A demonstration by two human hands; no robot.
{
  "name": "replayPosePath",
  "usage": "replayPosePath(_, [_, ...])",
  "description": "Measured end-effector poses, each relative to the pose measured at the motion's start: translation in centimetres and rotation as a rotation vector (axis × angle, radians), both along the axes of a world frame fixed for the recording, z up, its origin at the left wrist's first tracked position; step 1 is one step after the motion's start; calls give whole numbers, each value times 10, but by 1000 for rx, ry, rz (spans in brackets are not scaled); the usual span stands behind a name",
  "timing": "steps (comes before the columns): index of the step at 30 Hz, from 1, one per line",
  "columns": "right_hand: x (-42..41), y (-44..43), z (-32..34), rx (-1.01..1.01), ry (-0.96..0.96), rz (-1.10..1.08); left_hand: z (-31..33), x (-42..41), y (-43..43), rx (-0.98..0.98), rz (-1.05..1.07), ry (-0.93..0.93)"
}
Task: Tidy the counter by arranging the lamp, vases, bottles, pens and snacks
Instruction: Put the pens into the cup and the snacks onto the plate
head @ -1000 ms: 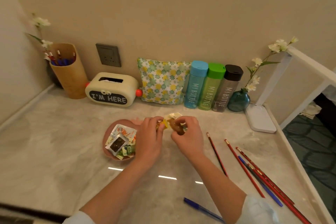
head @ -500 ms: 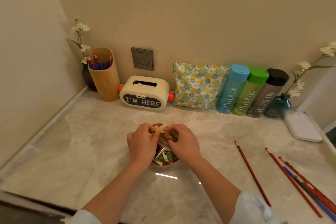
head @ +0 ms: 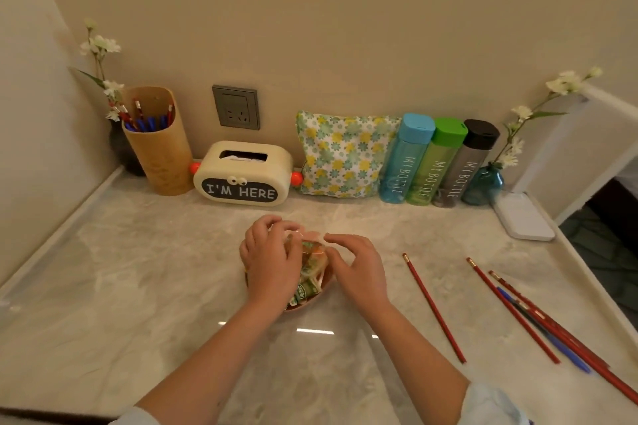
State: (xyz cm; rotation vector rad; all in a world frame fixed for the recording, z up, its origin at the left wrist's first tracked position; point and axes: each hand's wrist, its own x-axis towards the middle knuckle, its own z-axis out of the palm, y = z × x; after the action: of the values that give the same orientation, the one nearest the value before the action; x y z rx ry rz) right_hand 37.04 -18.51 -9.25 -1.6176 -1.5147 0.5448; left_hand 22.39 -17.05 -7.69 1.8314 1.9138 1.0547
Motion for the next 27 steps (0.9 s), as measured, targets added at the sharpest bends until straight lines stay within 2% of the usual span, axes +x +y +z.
replayPosePath(4, [30,-24,0,-65,-8,-81,4,29,-16,73,-238,-121])
replayPosePath(8, [57,-60,-1,-110,-13,-180,-3,61,-39,-13,-502,-174])
replayPosePath(13, [78,-103,-5,-167,-62,-335,-17,88,-74,-114,-658,-171])
replayPosePath(17, [89,-126,-4,-249,-105,-392,-24,97,-93,-153,-797,-108])
replayPosePath(20, [97,-135,-3,-298,-99,-424,-30,105,-102,-161,-878,34])
replayPosePath(27, [118,-132,-8,-370,-119,-328,-35,121,-115,-143,-869,348])
